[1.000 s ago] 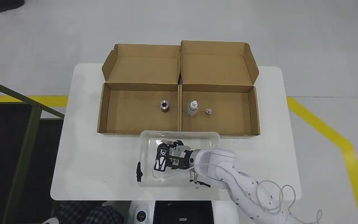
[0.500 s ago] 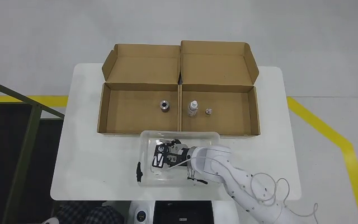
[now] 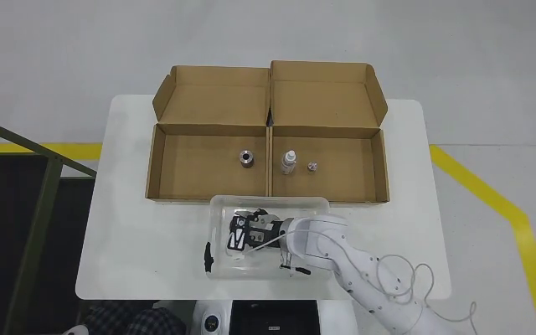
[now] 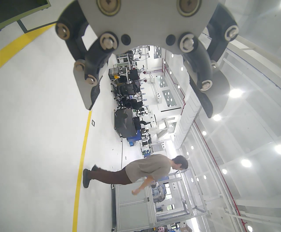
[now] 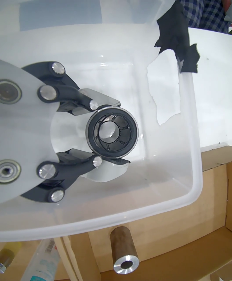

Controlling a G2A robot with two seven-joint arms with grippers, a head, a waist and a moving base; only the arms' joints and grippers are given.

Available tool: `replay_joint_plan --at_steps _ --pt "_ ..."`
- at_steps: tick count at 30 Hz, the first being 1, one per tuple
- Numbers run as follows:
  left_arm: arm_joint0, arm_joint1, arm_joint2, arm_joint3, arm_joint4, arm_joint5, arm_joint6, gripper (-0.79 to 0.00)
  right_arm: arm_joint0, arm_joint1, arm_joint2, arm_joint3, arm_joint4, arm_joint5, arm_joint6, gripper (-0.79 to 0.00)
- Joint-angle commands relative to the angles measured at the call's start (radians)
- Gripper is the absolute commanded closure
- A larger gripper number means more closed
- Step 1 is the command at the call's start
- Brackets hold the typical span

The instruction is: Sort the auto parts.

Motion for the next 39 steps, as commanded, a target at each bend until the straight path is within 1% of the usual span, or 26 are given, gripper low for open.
replay_joint_plan --at_steps 1,23,30,39 --pt "0.0 0.0 0.0 0.0 0.0 0.0 0.0 -0.785 -0.003 0.002 0.005 -0.009 0.005 -0.006 -0.003 0.0" --pt "0.0 0.0 0.0 0.0 0.0 0.0 0.0 -0.785 -0.078 0.042 0.139 -0.184 0.115 -0.086 -0.043 0.0" --pt "0.0 0.0 0.0 0.0 0.0 0.0 0.0 -0.785 -0.107 0.057 0.213 -0.254 0.156 -0.085 -0.061 0.0" --pt "0.0 0.0 0.0 0.0 0.0 0.0 0.0 -0.785 -0.164 0.081 0.339 -0.321 0.214 -0.093 -0.103 0.0"
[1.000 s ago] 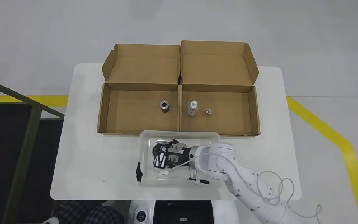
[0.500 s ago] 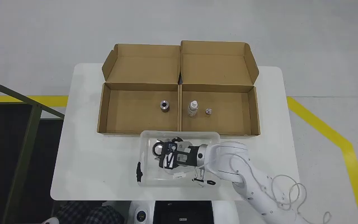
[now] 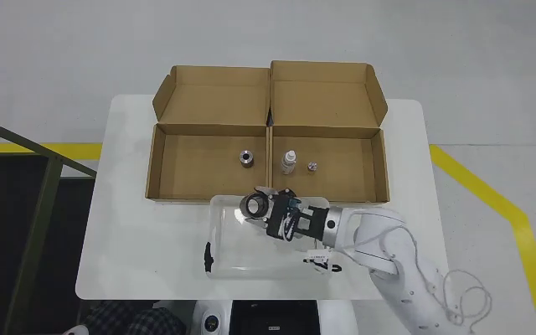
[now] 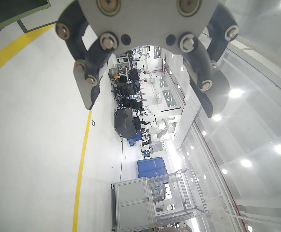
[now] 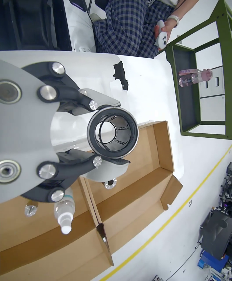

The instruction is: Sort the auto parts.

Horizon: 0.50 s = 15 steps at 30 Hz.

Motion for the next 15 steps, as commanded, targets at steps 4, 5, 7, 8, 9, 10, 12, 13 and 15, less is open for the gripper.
replay_joint_plan --at_steps 4,5,7,8,9,10,12,13,15 --pt "0.0 0.0 0.0 0.0 0.0 0.0 0.0 -0.785 -0.03 0.011 0.055 -0.026 0.012 -0.002 -0.015 0.0" --pt "0.0 0.0 0.0 0.0 0.0 0.0 0.0 -0.785 -0.034 0.013 0.064 -0.029 0.014 -0.002 -0.018 0.0" --pt "0.0 0.0 0.0 0.0 0.0 0.0 0.0 -0.785 -0.043 0.016 0.081 -0.033 0.022 -0.002 -0.026 0.0" --pt "0.0 0.0 0.0 0.0 0.0 0.0 0.0 -0.785 -0.047 0.018 0.088 -0.035 0.025 -0.003 -0.029 0.0" --pt "0.0 0.0 0.0 0.0 0.0 0.0 0.0 -0.785 -0.051 0.02 0.096 -0.037 0.029 -0.003 -0.034 0.0" --pt "0.0 0.0 0.0 0.0 0.0 0.0 0.0 -0.785 -0.055 0.021 0.103 -0.039 0.034 -0.003 -0.037 0.0" --pt "0.0 0.0 0.0 0.0 0.0 0.0 0.0 -0.785 -0.062 0.024 0.116 -0.046 0.04 -0.003 -0.044 0.0" --pt "0.0 0.0 0.0 0.0 0.0 0.0 0.0 -0.785 -0.065 0.026 0.121 -0.048 0.043 -0.005 -0.047 0.0" --pt "0.0 0.0 0.0 0.0 0.0 0.0 0.0 -0.785 -0.07 0.028 0.13 -0.052 0.048 -0.006 -0.052 0.0"
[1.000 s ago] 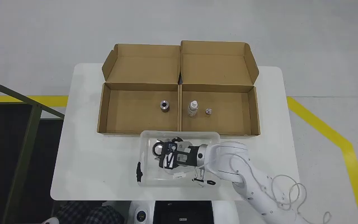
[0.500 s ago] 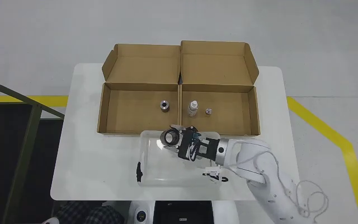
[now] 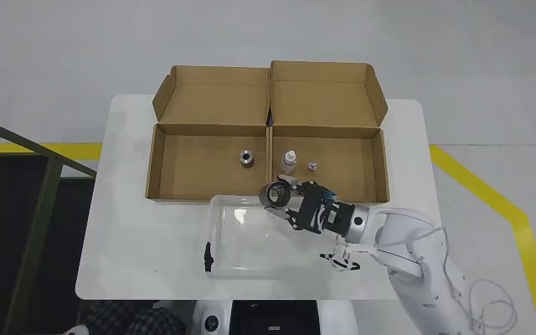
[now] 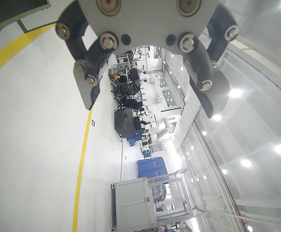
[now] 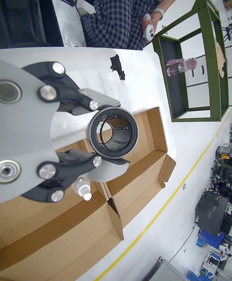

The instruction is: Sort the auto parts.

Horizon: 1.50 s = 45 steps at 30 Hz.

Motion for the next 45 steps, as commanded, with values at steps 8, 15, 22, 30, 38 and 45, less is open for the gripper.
replay_joint_plan --at_steps 8,15,22,30,38,45 --pt "0.0 0.0 0.0 0.0 0.0 0.0 0.0 -0.785 -0.004 0.008 0.007 0.002 0.016 -0.003 -0.011 0.0" --pt "0.0 0.0 0.0 0.0 0.0 0.0 0.0 -0.785 0.018 0.009 -0.023 0.017 0.009 0.015 -0.006 0.0" --pt "0.0 0.0 0.0 0.0 0.0 0.0 0.0 -0.785 0.055 0.006 -0.07 0.033 -0.006 0.043 0.011 0.0" --pt "0.0 0.0 0.0 0.0 0.0 0.0 0.0 -0.785 0.142 -0.006 -0.15 0.082 -0.04 0.097 0.049 0.0" --pt "0.0 0.0 0.0 0.0 0.0 0.0 0.0 -0.785 0.241 -0.029 -0.256 0.134 -0.091 0.179 0.097 0.0" --pt "0.0 0.0 0.0 0.0 0.0 0.0 0.0 -0.785 0.341 -0.057 -0.339 0.227 -0.085 0.245 0.133 0.0"
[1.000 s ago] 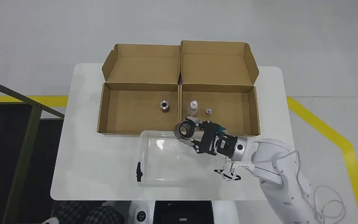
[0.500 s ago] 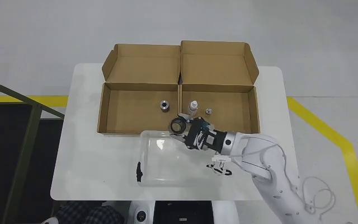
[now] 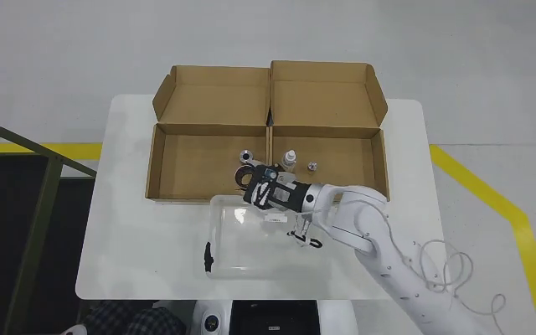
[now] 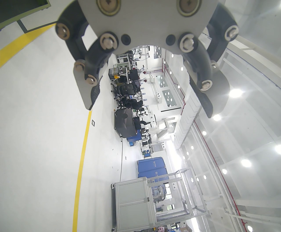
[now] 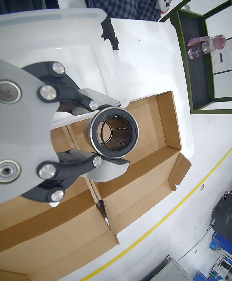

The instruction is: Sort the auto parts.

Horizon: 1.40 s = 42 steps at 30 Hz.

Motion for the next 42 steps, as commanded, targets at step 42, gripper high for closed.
replay_joint_plan --at_steps 42 --pt "0.0 0.0 0.0 0.0 0.0 0.0 0.0 -0.785 0.231 -0.109 -0.168 0.371 0.048 0.097 0.131 -0.243"
